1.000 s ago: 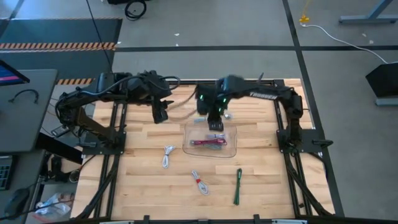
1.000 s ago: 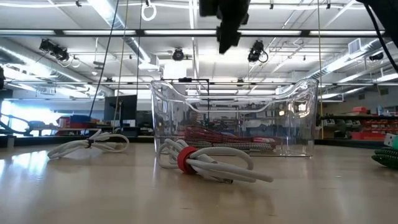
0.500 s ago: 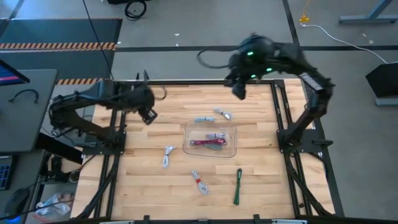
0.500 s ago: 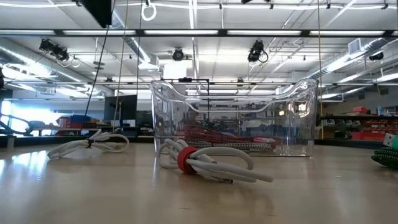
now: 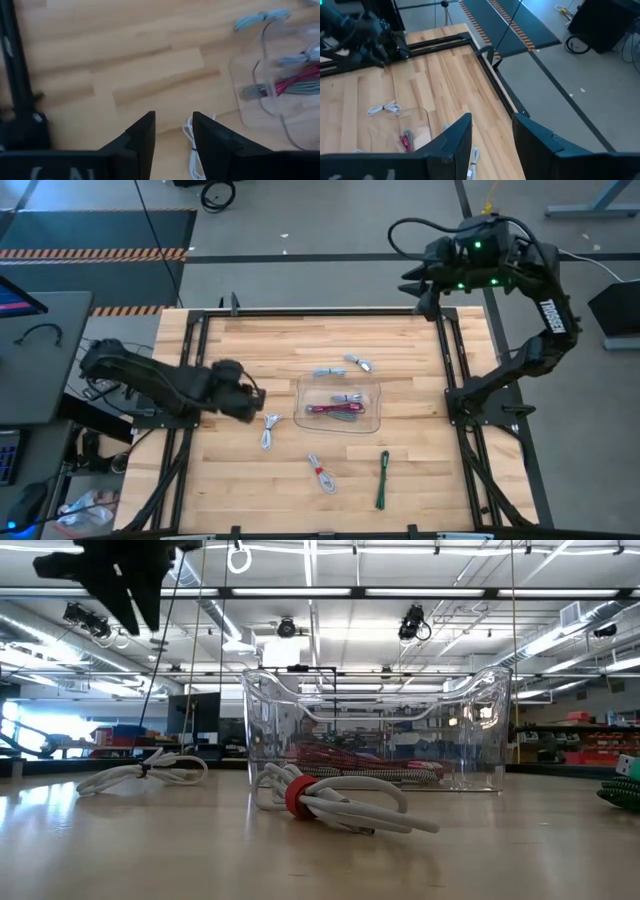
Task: Pick and place USB-C Cables
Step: Put the left white charger cable into the transparent bin
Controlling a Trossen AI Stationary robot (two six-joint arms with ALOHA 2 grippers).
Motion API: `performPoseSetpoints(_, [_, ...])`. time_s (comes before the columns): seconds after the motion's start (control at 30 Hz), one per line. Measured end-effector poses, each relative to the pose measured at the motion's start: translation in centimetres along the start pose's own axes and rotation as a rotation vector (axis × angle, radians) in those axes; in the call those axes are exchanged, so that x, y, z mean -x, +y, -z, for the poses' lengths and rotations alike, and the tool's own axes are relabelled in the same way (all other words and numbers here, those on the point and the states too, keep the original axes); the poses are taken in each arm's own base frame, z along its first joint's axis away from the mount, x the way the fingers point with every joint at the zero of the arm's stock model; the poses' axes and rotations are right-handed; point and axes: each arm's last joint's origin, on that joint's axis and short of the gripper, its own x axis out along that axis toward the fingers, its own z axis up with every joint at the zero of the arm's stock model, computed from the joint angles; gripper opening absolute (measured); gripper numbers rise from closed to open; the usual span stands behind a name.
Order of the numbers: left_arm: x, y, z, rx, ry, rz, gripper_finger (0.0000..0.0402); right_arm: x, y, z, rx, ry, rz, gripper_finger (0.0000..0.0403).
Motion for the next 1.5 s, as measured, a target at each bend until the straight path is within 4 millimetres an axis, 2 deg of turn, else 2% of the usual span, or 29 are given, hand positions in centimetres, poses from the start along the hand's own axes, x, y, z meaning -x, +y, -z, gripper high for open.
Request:
performPoseSetpoints(0.23, [-3.0,-2.4,3.1,0.04,0.101,-0.099,0.0128,-0.1,-0.1,0.0,0.042,0.004,0.005,0.0146])
performPoseSetpoints(0.53, [-5.3,-5.2,5.3,0.06,0.211,-0.04,0.0128,-1.6,-0.2,-0.2,0.085,0.039,-0.001,0.0146])
performPoseSetpoints(0.73, [-5.3,-5.2,6.5,0.034,0.322,-0.066,0.0128,-2.6,-0.3,-0.4,0.109,0.061,-0.007,0.0146])
performPoseSetpoints(0.93, [-5.1,-5.0,6.7,0.075,0.295,-0.079,0.0128,-2.9,-0.3,-0.4,0.129,0.068,-0.009,0.0146])
performPoseSetpoints(1.3, [-7.9,-5.8,8.0,0.05,0.29,-0.186,0.0128,-2.9,-0.3,-0.4,0.146,0.07,-0.011,0.0146])
performPoseSetpoints(1.5, [-8.6,-6.5,8.1,0.084,0.294,-0.154,0.0128,-2.9,-0.3,-0.4,0.146,0.068,-0.011,0.0146])
